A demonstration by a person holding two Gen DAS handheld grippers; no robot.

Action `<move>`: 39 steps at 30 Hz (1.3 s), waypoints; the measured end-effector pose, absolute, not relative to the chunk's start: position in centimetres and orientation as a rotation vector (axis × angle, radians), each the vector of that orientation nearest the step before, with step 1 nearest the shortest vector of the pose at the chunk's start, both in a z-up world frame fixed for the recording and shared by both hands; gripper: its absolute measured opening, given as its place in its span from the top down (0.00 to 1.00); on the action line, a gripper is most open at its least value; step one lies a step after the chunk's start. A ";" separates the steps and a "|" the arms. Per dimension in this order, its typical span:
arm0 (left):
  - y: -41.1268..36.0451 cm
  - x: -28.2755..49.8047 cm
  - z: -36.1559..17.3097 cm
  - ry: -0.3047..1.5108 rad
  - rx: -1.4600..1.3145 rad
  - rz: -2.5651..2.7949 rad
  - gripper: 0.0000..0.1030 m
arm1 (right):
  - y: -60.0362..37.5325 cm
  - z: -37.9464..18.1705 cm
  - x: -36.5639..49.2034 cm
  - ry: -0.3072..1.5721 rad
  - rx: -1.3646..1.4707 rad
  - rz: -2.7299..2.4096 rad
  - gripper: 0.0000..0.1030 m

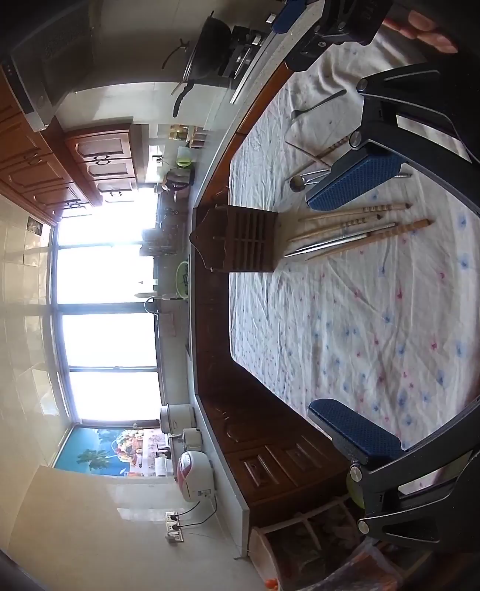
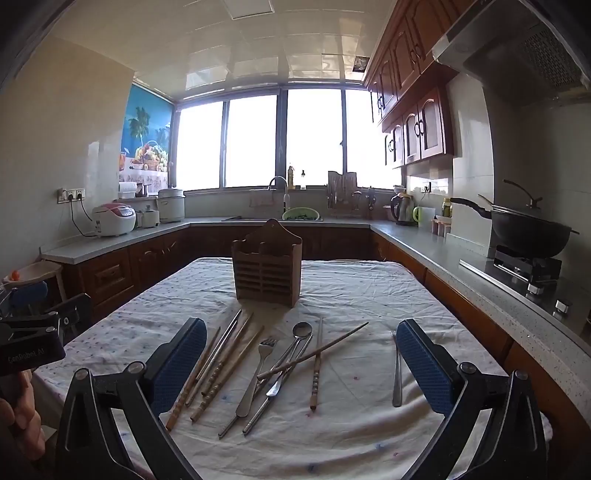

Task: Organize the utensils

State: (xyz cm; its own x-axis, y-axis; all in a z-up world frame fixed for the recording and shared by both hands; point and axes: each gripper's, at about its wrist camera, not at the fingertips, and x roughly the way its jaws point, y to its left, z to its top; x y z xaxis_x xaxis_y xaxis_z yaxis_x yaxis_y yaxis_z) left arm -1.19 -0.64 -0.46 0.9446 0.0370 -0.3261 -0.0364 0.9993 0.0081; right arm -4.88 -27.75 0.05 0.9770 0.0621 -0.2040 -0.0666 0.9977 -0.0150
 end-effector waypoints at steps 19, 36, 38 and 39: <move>-0.7 -0.8 -1.1 0.358 -0.004 0.037 0.00 | -28.1 -1.2 -3.9 0.226 0.006 0.073 0.00; -0.2 -0.6 -1.2 0.365 -0.017 0.043 0.00 | -28.0 -1.0 -3.9 0.220 0.007 0.079 0.00; -0.2 -0.6 -1.2 0.363 -0.017 0.042 0.00 | -28.0 -1.0 -4.0 0.219 0.007 0.080 0.00; -0.2 -0.6 -1.2 0.363 -0.017 0.043 0.00 | -28.0 -1.0 -3.9 0.220 0.006 0.081 0.00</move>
